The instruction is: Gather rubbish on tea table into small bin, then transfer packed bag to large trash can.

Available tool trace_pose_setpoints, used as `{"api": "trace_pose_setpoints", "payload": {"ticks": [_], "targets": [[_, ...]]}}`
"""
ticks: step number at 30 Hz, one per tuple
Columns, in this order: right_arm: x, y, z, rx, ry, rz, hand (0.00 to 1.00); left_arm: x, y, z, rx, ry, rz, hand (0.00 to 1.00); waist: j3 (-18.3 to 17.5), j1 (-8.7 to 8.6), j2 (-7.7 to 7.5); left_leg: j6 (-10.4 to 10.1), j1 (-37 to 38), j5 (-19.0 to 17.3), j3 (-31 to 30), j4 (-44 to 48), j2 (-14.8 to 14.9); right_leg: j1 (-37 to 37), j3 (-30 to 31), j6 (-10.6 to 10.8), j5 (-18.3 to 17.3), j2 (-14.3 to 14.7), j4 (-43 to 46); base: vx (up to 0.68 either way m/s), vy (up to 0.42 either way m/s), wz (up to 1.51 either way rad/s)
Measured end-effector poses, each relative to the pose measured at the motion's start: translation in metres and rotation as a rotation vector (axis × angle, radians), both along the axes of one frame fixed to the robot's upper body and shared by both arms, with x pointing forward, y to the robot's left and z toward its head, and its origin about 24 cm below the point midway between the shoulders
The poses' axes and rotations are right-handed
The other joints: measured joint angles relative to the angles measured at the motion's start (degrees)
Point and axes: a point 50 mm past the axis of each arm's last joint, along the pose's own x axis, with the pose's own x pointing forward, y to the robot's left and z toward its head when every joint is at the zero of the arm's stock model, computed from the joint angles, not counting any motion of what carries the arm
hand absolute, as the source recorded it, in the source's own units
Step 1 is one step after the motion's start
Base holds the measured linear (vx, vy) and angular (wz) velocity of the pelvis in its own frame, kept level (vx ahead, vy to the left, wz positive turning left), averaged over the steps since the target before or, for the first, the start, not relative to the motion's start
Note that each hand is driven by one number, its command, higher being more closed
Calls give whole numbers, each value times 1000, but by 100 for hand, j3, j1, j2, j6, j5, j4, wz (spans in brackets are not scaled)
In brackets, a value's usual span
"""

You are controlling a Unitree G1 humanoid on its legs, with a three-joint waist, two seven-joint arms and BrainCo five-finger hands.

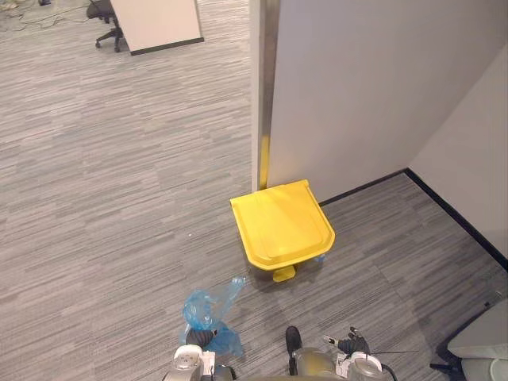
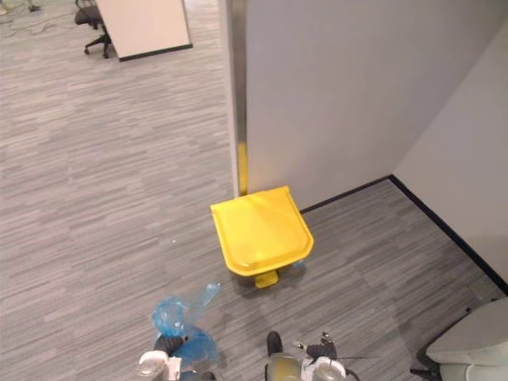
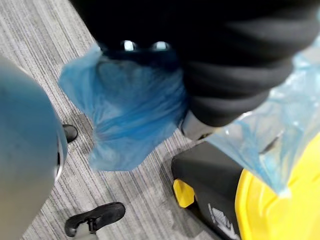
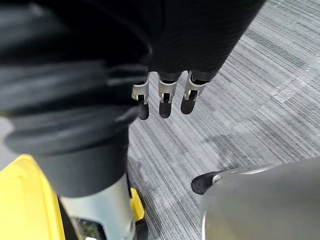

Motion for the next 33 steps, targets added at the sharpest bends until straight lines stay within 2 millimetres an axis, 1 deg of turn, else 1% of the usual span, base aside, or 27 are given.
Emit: {"api": "trace_pose_setpoints", "payload": {"ticks": [1, 2, 4, 7, 9, 11, 12, 13, 14, 15, 17, 18, 19, 20, 21, 22, 23, 25, 26, 28, 29, 31, 32, 33], "targets": [[-1, 0, 0, 1, 3, 0, 0, 0, 1, 0, 0, 1, 6, 100, -4, 31, 14, -16, 43, 10, -23, 15, 32, 60, -6, -21, 23, 46, -51, 148, 4, -2], [-1, 1, -1, 3, 5, -1, 0, -4, 2, -1, 1, 11, 10, 100, -8, 30, 26, -21, 86, 10, -46, -2, 50, 117, -5, -33, 32, 81, -99, 150, 6, -3], [-1, 0, -1, 0, 7, -1, 0, -4, 1, -2, 0, 16, 9, 100, -7, 27, 41, -21, 135, 10, -80, -14, 61, 200, 9, -40, 39, 125, -190, 115, -1, -6], [-1, 0, -1, 1, 8, -2, 0, -5, 1, -2, -1, 19, 9, 100, -9, 25, 55, -13, 178, 5, -84, 7, 33, 244, 80, -41, 45, 121, -226, 76, 26, -12], [-1, 0, -1, 2, 6, -1, 0, -5, 1, -2, 0, 18, 9, 100, 0, 23, 51, 30, 166, -51, -74, 109, 19, 204, 116, -31, 36, 119, -122, 17, 58, -15], [2, 0, 0, 1, -2, 3, 0, -3, 1, -1, -1, 11, 9, 100, 34, 64, 46, 76, 160, -274, 4, 423, 29, -48, 118, 29, -211, 124, 547, -52, 54, -31], [6, 0, 2, -1, -16, 4, 0, -2, 1, 0, -1, 3, 9, 100, 92, 80, 45, 112, 166, -439, 83, 577, 38, -251, 58, 50, -386, 111, 1085, -149, 43, -38], [8, 1, 3, -1, -26, 5, 0, -1, 1, 0, -2, -3, 10, 100, 134, 81, 27, 162, 192, -586, 129, 688, 33, -468, -69, 112, -541, 35, 1609, -171, 45, -32], [13, 3, 5, 4, -48, 2, 0, 1, 1, 1, -3, -7, 11, 100, 192, 75, -32, 242, 285, -683, 184, 807, -29, -688, -319, 215, -657, -141, 2148, -139, 26, -26], [17, 4, 7, 10, -70, -8, 0, 3, 2, 2, 3, -16, 12, 100, 258, 46, -40, 340, 468, -783, 241, 809, -79, -889, -685, 241, -813, -325, 2637, -59, 25, -16], [18, 5, 7, 13, -73, -13, 0, 2, 4, 2, 3, -14, 26, 100, 266, 43, -60, 335, 642, -859, 255, 807, -55, -931, -1151, 161, -911, -442, 2670, -8, -1, -14], [20, 7, 8, 17, -77, -12, 0, 3, 4, 2, 2, -16, 29, 100, 282, 42, -82, 284, 667, -917, 288, 839, 11, -996, -1447, 91, -841, -466, 2213, 27, -35, -10], [20, 7, 8, 18, -79, -14, 0, 3, 4, 2, 2, -18, 30, 100, 289, 43, -89, 262, 667, -963, 289, 905, 47, -1033, -1553, 61, -765, -459, 1938, 131, -117, -6], [22, 10, 8, 24, -81, -12, 0, 7, 6, 4, 3, -29, 36, 100, 345, 61, -168, 135, 628, -1121, 310, 1166, 79, -1031, -1676, 72, -565, -446, 1186, 134, -94, -3], [22, 10, 8, 25, -79, -14, 0, 8, 6, 5, 3, -35, 40, 100, 385, 65, -179, 60, 600, -1181, 294, 1297, 92, -988, -1679, 54, -331, -434, 1089, 172, -138, -6], [24, 11, 8, 25, -84, -11, 0, 12, 3, 5, -6, -43, 40, 100, 446, 86, -150, -45, 593, -1352, 249, 1534, 189, -945, -1683, -105, -4, -376, 1141, 117, -87, -7], [30, 8, 11, 18, -99, -10, 0, 14, -1, 6, -16, -49, 39, 100, 557, 100, -46, -51, 565, -1392, 206, 1700, 262, -998, -1707, -262, -58, -314, 1360, 151, -109, -1], [35, 5, 15, 11, -132, -29, 0, 22, -10, 9, -39, -70, 30, 100, 726, 102, -33, -49, 566, -1392, 50, 1840, 287, -1083, -1708, -484, -222, -337, 1778, 133, -106, 18], [35, 5, 15, 14, -132, -38, 0, 24, -14, 9, -49, -76, 31, 100, 748, 133, -59, -49, 557, -1392, -35, 1944, 318, -1138, -1735, -488, -433, -373, 2085, 126, -118, 27], [33, 6, 15, 17, -129, -45, 0, 28, -15, 11, -57, -86, 39, 100, 752, 164, -90, -38, 549, -1398, -202, 2078, 356, -1168, -1825, -520, -695, -424, 2406, 130, -106, 30], [33, 6, 15, 18, -129, -45, 0, 29, -16, 11, -64, -88, 54, 100, 750, 163, -89, -35, 486, -1400, -263, 2193, 426, -1169, -1912, -525, -800, -440, 2508, 114, -92, 32], [33, 5, 14, 17, -127, -45, 0, 29, -18, 11, -71, -89, 63, 100, 733, 159, -73, -21, 406, -1415, -293, 2202, 535, -1173, -2045, -543, -849, -417, 2495, 90, -70, 32], [32, 5, 14, 16, -125, -43, 0, 29, -18, 11, -71, -89, 63, 100, 715, 158, -49, -75, 334, -1449, -362, 2137, 634, -1176, -2165, -549, -850, -360, 2406, 71, -51, 28], [32, 5, 14, 16, -123, -44, 0, 29, -18, 11, -71, -89, 62, 100, 710, 167, -51, -95, 330, -1461, -397, 2086, 656, -1179, -2201, -549, -850, -343, 2388, 77, -53, 25]]}}
